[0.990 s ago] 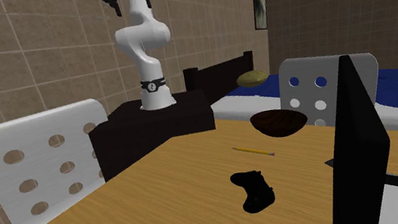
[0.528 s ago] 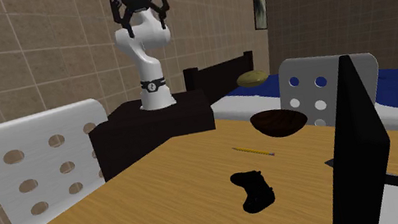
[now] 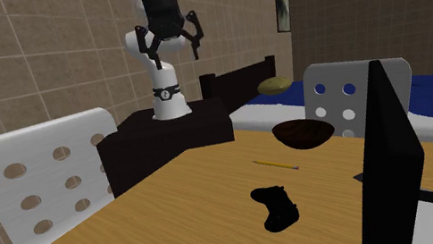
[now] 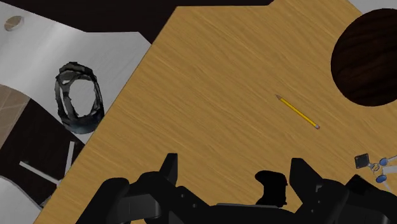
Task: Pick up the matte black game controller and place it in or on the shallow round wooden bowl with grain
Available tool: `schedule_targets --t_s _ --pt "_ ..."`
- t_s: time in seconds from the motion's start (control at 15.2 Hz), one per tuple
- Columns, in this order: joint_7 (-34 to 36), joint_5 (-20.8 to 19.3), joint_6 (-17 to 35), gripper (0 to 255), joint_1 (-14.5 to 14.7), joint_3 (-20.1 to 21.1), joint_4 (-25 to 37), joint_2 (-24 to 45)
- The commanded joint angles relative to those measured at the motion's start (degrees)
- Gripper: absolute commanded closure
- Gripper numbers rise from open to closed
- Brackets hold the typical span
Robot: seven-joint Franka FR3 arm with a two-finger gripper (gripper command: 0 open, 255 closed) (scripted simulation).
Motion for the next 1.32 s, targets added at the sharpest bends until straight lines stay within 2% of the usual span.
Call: schedule_targets --t_s 0.0,0.59,1.25 --pt "1.02 -0.63 3.3 0 0.16 0.78 1.55 4.6" --pt "6.76 -6.28 13.28 0 2.07 1.87 12.58 25.21" --pt "11.61 -11.75 16.79 0 7.01 -0.61 32.11 47.92"
